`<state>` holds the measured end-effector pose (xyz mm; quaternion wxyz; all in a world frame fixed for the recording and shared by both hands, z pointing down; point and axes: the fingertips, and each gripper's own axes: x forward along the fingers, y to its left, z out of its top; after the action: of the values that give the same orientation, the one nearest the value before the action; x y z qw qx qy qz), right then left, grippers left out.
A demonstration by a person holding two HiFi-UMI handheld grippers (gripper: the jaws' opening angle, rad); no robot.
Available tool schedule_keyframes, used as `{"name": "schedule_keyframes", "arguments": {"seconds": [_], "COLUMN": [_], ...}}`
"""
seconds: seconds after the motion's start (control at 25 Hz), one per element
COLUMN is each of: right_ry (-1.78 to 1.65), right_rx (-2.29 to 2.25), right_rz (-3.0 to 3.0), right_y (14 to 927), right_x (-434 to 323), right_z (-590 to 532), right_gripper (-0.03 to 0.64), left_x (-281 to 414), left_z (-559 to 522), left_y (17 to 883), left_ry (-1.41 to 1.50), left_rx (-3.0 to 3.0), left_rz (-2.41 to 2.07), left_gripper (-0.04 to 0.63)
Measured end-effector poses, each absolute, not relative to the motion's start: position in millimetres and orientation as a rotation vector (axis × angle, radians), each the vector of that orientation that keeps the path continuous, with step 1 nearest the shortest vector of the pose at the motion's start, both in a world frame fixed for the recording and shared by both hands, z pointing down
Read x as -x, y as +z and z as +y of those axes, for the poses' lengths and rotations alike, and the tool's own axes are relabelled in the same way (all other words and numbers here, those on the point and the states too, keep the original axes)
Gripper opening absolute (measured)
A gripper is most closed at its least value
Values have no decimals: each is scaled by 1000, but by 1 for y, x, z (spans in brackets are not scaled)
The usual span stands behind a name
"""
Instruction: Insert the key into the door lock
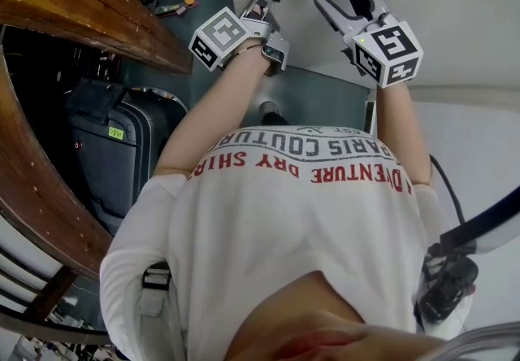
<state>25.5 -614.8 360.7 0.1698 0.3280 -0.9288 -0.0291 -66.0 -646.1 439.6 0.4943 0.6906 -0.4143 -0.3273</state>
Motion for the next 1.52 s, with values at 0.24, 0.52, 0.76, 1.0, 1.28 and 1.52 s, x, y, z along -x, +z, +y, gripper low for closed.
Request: {"name": "schedule_keyframes", "arguments": {"seconds": [0.24, 0.52, 0.76, 1.0, 1.28, 1.52], "right_ry": [72, 145, 292, 278, 222, 286], "right_rx": [-1130, -914, -741, -695, -669, -686], "right_rz": [-2668, -2715, -2719, -2700, -2712, -2718], "right_y": [356, 358, 381, 386, 392, 431], "right_x": [-45, -13, 20, 24, 1, -64], "right_z": [-597, -483, -379, -298, -182, -52], "right_gripper": [175, 2, 2, 2, 2, 2], "left_x": [90, 92, 73, 62, 31, -38], "left_z": [-601, -492, -395, -306, -192, -60], "left_y": [435, 399, 380, 365, 376, 423], "left_ry": [-556, -78, 221, 269, 324, 398], "left_rx": [-1913, -2409, -2703, -2745, -2749, -2718], "left_rz": [-1056, -1110, -1011, -914, -875, -835], "left_gripper": [86, 80, 2, 2, 2, 2]}}
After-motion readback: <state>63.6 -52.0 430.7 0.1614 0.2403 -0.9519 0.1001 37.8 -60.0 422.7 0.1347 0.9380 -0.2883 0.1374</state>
